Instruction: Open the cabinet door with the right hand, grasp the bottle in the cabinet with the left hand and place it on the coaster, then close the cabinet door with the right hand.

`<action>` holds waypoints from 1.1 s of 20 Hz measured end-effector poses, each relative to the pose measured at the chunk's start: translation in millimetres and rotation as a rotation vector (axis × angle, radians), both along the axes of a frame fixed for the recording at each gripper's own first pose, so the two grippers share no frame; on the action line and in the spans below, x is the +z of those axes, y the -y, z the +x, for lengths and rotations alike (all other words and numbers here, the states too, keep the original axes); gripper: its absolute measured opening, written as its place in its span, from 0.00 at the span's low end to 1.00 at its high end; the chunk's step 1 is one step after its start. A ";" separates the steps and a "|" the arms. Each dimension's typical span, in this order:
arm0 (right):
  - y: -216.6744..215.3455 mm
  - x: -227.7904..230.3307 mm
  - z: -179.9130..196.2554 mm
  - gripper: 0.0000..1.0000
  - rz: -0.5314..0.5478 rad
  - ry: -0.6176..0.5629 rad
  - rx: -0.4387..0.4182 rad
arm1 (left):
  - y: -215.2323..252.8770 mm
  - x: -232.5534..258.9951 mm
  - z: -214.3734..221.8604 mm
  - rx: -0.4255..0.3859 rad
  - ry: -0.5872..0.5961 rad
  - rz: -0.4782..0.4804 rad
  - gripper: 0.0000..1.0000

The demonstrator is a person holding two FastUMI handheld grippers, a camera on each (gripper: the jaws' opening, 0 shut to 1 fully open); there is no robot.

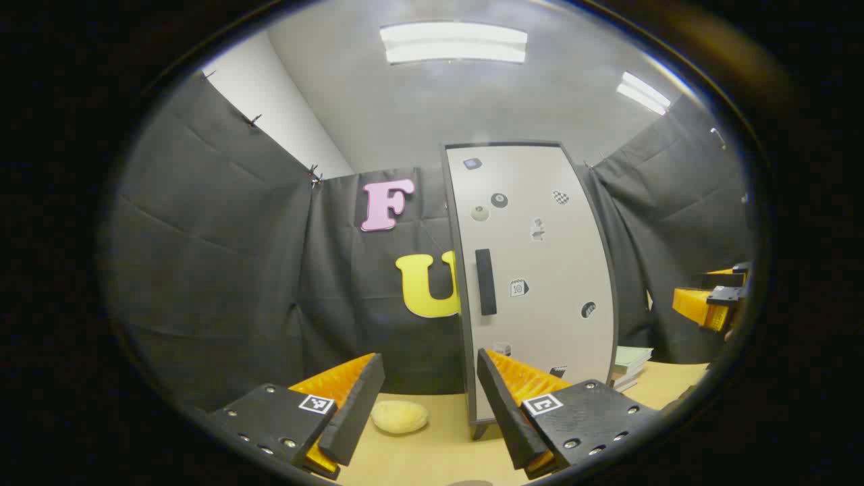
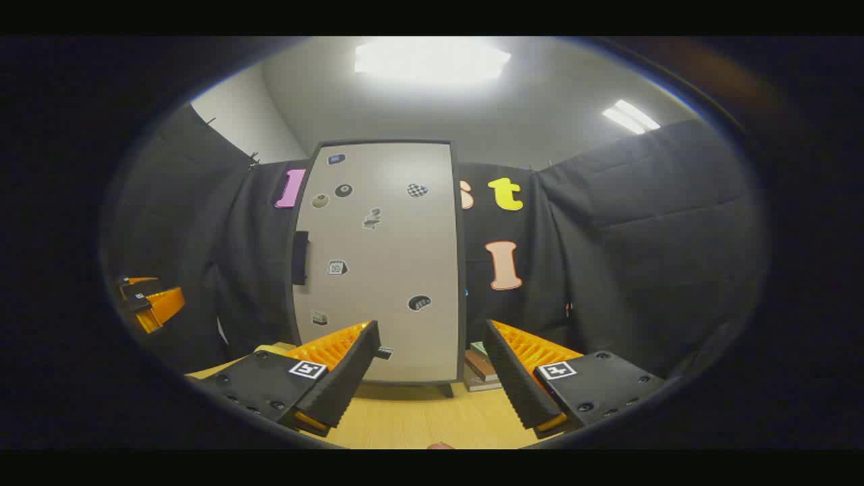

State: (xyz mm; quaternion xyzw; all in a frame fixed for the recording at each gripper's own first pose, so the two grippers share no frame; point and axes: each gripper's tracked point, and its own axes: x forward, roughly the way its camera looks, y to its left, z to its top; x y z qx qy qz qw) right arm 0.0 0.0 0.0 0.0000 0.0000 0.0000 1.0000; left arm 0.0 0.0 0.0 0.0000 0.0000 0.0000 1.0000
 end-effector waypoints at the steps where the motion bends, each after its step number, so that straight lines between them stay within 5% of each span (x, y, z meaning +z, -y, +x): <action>1: -1.1 0.4 0.2 0.98 -0.001 -0.002 0.001 | -0.4 -0.7 -1.0 0.000 -0.002 0.002 0.82; 16: -44.2 5.0 3.9 0.97 0.003 0.011 0.056 | -53.5 -4.3 -4.0 0.072 -0.018 0.011 0.86; 22: -88.8 40.0 35.8 0.98 0.055 0.059 0.124 | -78.9 -5.8 -14.1 0.113 -0.031 0.027 0.86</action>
